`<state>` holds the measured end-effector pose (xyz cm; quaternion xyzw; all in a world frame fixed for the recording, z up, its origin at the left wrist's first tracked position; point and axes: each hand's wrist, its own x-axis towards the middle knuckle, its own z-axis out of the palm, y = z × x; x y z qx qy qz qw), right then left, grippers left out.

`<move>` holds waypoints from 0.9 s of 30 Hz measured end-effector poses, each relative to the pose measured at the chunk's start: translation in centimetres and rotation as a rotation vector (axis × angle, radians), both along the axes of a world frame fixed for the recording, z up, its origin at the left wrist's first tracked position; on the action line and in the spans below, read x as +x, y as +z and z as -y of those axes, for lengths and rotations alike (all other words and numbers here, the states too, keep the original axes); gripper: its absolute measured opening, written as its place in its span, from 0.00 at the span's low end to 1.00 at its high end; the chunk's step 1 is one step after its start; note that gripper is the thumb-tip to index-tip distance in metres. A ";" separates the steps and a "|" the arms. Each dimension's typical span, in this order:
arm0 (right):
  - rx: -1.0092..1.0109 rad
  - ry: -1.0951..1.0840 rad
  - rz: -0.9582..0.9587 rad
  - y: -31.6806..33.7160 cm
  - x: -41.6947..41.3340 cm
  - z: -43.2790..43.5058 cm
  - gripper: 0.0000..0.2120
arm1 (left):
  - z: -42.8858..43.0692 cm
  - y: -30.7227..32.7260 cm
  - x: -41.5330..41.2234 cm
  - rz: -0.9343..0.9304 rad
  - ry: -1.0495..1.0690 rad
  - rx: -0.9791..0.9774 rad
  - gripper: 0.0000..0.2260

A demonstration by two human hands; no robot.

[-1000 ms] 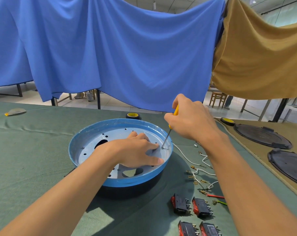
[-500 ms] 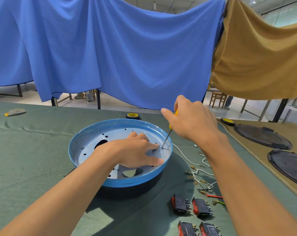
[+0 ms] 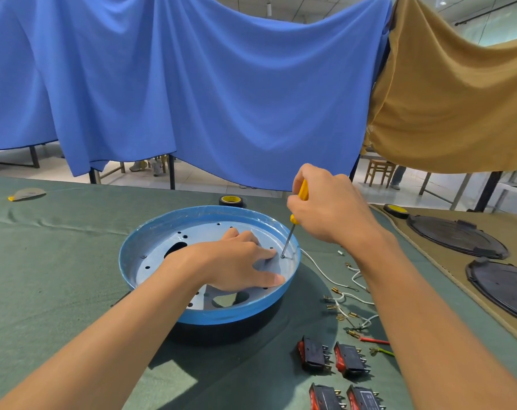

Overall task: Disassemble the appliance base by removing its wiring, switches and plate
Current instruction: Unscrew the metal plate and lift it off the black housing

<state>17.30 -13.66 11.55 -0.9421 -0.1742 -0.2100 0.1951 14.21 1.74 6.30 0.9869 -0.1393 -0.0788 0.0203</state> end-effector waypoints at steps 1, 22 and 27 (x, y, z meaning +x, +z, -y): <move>0.002 0.015 -0.024 0.1 0.0 0.0 0.07 | 0.0 0.0 0.0 0.001 -0.002 0.001 0.29; 0.001 -0.039 -0.012 0.1 0.1 0.2 0.08 | 0.0 0.0 0.0 -0.001 0.000 -0.002 0.29; 0.009 -0.058 0.003 -0.1 -0.1 0.0 0.13 | 0.0 0.0 -0.1 0.000 0.005 -0.005 0.29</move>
